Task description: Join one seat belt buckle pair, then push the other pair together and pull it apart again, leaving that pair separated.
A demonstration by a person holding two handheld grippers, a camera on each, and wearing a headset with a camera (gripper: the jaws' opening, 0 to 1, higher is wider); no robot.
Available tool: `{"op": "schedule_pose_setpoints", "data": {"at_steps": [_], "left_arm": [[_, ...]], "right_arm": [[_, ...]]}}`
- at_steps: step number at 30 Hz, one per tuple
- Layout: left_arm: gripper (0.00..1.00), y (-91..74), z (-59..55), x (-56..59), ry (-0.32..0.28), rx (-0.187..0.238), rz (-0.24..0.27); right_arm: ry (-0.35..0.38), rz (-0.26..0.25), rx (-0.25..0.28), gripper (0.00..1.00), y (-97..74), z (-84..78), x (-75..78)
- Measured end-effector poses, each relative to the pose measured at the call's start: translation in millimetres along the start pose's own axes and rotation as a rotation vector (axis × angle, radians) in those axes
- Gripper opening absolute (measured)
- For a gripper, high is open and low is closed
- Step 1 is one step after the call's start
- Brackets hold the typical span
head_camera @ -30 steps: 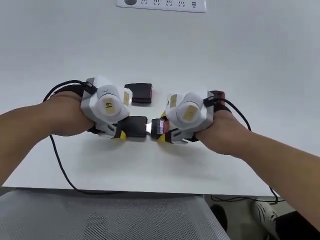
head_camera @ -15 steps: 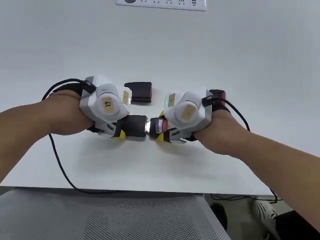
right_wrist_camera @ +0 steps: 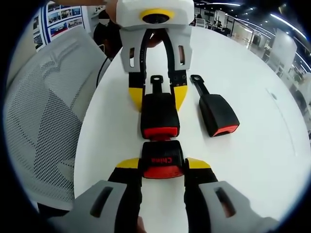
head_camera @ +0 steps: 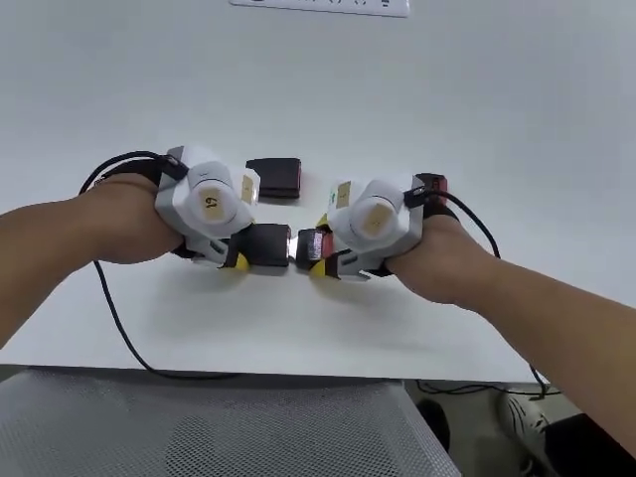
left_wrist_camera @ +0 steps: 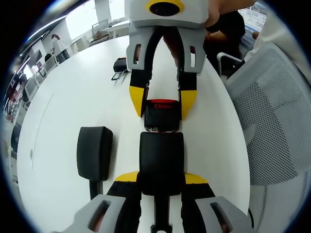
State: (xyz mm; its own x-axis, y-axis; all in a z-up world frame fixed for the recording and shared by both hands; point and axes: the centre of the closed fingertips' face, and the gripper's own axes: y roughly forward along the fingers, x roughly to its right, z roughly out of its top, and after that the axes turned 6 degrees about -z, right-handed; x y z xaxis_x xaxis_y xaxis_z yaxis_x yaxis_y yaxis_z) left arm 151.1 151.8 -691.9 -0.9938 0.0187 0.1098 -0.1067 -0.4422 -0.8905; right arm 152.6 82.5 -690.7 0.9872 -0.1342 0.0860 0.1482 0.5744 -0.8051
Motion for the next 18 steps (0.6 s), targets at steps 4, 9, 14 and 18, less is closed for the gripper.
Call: {"op": "schedule_pose_setpoints", "data": {"at_steps": [4, 9, 14, 18], "left_arm": [[0.3, 1.0, 0.1, -0.6, 0.003, 0.006, 0.006], [0.3, 1.6, -1.2, -3.1, -0.004, 0.018, -0.001], [0.3, 1.9, 0.7, -2.7, -0.002, 0.021, -0.002], [0.3, 2.3, 1.2, -3.2, -0.005, 0.016, -0.002]], "right_arm": [[-0.009, -0.001, 0.003, 0.3, 1.5, 0.2, 1.6], [-0.007, 0.003, 0.014, 0.3, 2.1, -0.2, 2.5], [-0.001, 0.006, 0.018, 0.3, 1.4, 1.1, 1.6], [-0.005, 0.004, 0.018, 0.3, 0.3, 1.2, 1.1]]}}
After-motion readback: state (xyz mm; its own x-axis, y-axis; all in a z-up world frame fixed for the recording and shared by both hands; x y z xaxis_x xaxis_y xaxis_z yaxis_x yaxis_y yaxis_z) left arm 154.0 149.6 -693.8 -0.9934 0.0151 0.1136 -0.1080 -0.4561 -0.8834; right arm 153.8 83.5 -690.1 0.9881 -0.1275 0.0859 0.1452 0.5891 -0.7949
